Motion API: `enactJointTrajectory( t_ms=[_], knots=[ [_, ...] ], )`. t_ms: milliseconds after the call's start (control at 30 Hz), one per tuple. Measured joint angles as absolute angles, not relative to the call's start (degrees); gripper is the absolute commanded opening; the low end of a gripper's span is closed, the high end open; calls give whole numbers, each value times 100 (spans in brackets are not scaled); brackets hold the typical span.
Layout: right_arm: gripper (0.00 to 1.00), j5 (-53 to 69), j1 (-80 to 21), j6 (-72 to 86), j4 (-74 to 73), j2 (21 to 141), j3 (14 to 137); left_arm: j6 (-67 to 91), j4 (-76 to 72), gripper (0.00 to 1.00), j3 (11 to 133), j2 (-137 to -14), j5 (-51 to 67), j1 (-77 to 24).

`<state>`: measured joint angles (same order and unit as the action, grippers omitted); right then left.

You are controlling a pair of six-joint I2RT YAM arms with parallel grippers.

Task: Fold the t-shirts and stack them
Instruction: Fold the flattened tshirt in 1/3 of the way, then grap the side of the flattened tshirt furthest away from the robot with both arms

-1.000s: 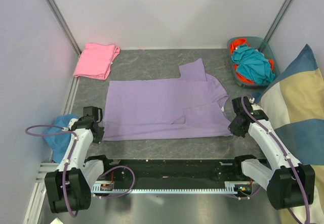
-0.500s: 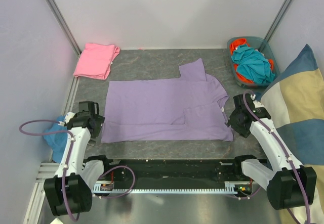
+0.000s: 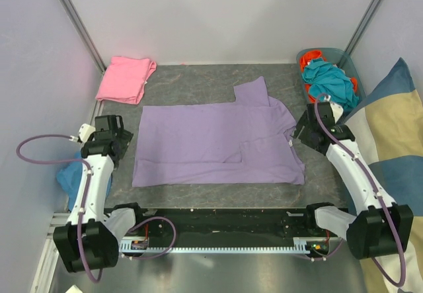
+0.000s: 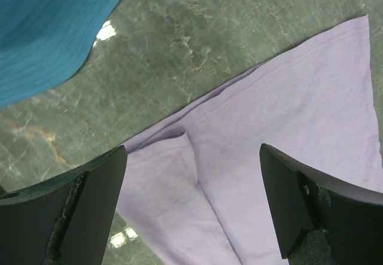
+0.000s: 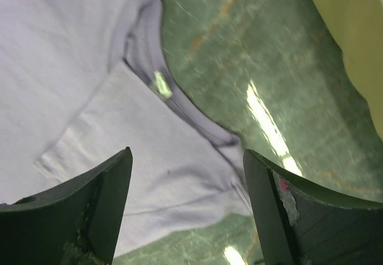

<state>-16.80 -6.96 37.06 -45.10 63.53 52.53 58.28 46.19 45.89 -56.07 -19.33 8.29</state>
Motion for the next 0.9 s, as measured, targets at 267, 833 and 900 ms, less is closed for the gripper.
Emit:
enactJointTrajectory(
  t_ms=[267,833,900],
  knots=[
    [84,-1424,-696,3116,-3415,7218,5614,5105,3529,98,4827,-6361,-1518,829],
    [84,-1,-696,2053,-2222,12147,10001,3800,1579,97,6475,-9070,-54,784],
    [84,183,-696,1863,-2209,12621,10554,3754,1568,97,6477,-9098,32,770]
  ],
)
